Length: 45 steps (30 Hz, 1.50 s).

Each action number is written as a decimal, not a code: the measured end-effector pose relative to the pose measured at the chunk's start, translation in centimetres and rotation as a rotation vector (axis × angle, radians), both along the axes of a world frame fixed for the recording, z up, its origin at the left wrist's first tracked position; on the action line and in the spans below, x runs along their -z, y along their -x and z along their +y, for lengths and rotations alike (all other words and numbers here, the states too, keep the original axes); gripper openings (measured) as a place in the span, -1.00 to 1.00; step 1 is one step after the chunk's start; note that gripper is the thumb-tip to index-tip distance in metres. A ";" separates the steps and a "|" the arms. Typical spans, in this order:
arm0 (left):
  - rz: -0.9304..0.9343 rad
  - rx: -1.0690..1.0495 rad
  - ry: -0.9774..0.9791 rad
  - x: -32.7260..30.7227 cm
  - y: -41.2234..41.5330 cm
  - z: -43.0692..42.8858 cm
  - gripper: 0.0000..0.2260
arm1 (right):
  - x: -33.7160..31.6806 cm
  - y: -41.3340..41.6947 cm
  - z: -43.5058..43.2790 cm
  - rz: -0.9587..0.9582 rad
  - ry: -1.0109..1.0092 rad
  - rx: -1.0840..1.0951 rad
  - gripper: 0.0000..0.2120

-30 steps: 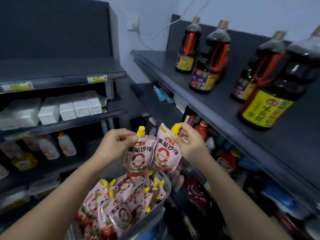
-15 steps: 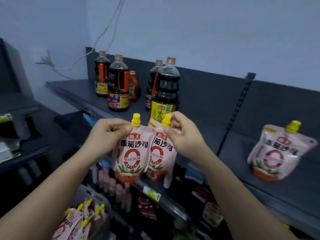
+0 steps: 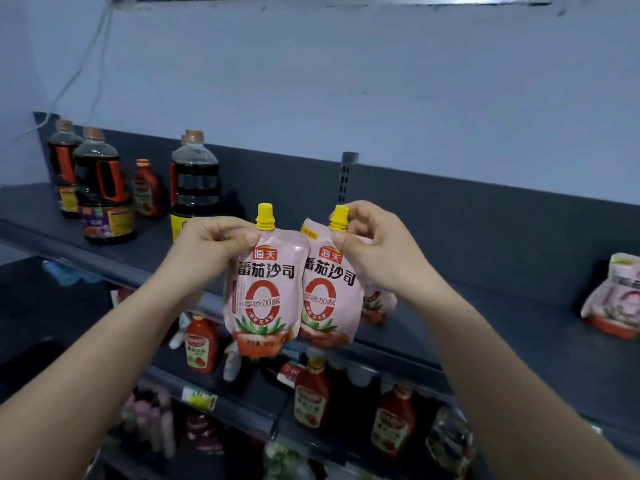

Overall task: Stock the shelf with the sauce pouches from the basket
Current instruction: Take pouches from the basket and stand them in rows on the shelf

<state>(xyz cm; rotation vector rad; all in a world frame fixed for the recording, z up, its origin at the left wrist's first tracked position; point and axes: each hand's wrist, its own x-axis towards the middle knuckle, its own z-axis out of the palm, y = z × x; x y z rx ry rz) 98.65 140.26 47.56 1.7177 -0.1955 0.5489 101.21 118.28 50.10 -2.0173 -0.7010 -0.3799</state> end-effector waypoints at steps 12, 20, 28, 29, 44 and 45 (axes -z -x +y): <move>0.014 0.036 0.021 -4.4 -4.2 -5.1 -0.86 | -3.5 -0.7 -11.3 0.077 0.042 0.112 -0.89; -0.038 -0.010 0.012 -6.9 -10.2 -4.7 -0.82 | -4.1 -3.9 -15.9 0.094 0.053 0.255 -0.88; -0.004 0.038 -0.005 -5.7 -18.3 -6.6 -0.80 | -3.0 -10.3 -17.0 0.065 0.073 0.378 -0.88; 0.007 0.058 -0.006 -5.4 -19.3 -7.1 -0.81 | -2.6 -11.2 -17.0 0.070 0.068 0.384 -0.88; 0.165 0.274 -0.002 1.4 -29.1 -14.0 -0.81 | 2.5 -19.1 -17.3 0.204 0.071 0.325 -0.91; 0.172 0.284 0.001 1.7 -29.4 -14.2 -0.80 | 2.6 -19.4 -17.4 0.210 0.064 0.318 -0.91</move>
